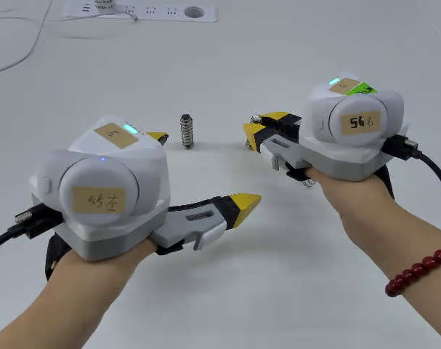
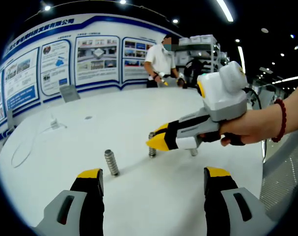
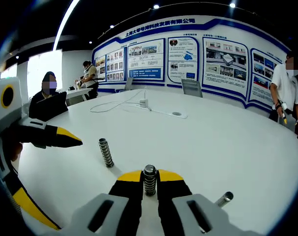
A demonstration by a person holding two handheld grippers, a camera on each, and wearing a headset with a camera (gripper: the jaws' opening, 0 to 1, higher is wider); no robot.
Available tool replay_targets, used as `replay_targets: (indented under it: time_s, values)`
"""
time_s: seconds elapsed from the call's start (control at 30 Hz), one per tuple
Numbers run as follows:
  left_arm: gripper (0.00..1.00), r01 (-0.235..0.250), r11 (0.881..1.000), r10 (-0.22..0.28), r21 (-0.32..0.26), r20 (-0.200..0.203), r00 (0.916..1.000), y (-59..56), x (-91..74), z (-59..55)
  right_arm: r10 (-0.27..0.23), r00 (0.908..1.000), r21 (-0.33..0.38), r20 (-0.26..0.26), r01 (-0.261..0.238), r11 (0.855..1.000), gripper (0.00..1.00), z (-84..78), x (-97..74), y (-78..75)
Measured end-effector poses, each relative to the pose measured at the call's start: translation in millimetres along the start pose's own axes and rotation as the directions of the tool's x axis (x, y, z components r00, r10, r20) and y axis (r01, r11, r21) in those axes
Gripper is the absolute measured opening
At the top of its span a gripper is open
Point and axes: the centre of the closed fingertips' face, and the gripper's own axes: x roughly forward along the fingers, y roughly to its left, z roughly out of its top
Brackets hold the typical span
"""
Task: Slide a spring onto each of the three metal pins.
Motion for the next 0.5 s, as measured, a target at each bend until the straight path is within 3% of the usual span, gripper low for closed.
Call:
replay_targets:
  time_s: [0.27,0.37,0.5]
  values:
    - [0.85,-0.006,1.000,0.006,0.003,0.005,1.0000,1.4,-0.9,2.0,0.012,0.9998,-0.001,-0.014,-0.012,1.000,0.13,-1.5,-1.4,1.7]
    - [0.85,-0.004,1.000,0.004,0.006,0.001,1.0000,0.7,-0.9,1.5,0.007,0.9998,-0.001,-0.021,-0.007,1.000,0.20,-3.1,-2.4,1.7]
    - [0.85,-0.005,1.000,0.005,0.007,-0.001,1.0000,0.4,-1.6,1.3,0.011,0.9998,0.002,-0.014,-0.010,1.000,0.22,0.5,-5.3,3.2]
